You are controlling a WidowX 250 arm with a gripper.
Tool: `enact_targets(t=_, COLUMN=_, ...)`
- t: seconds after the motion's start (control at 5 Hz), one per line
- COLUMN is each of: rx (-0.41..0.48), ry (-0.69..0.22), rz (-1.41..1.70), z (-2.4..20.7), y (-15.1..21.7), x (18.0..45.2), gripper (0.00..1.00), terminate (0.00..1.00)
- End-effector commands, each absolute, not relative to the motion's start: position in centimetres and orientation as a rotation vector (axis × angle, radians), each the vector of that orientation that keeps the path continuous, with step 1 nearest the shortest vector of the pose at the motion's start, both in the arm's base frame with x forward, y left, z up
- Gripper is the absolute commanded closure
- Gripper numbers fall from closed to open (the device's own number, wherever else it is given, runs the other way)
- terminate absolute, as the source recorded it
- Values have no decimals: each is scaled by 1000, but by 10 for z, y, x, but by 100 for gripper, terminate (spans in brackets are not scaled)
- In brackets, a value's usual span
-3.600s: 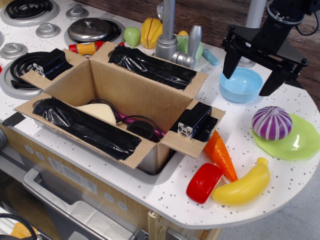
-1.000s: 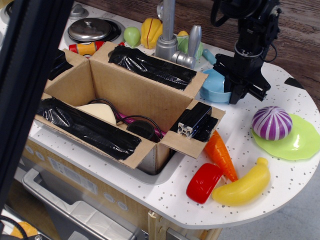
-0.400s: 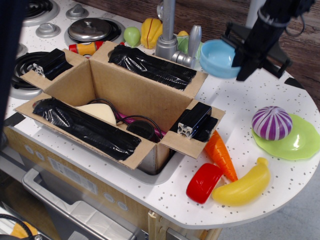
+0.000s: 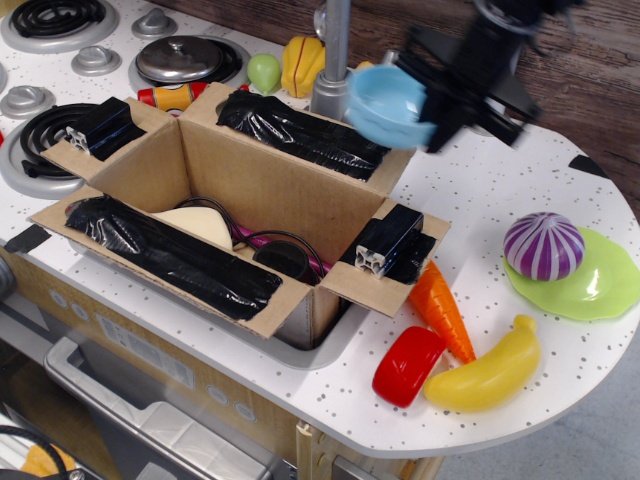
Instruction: Pick up bowl and put in small4fbox
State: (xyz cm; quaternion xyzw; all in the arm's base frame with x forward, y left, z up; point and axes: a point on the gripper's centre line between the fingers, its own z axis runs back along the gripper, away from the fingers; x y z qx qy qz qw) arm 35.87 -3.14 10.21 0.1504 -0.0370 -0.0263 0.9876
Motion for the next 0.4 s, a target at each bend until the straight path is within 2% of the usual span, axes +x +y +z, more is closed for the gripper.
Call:
enact_targets(t=0.0, rx=366, ry=-23, rz=6, z=119, y=20, x=333, gripper=100, terminate=0)
enact_targets(t=0.2, rx=299, ry=39, rz=-40, z=100, y=41, x=329, gripper=0, terminate=0)
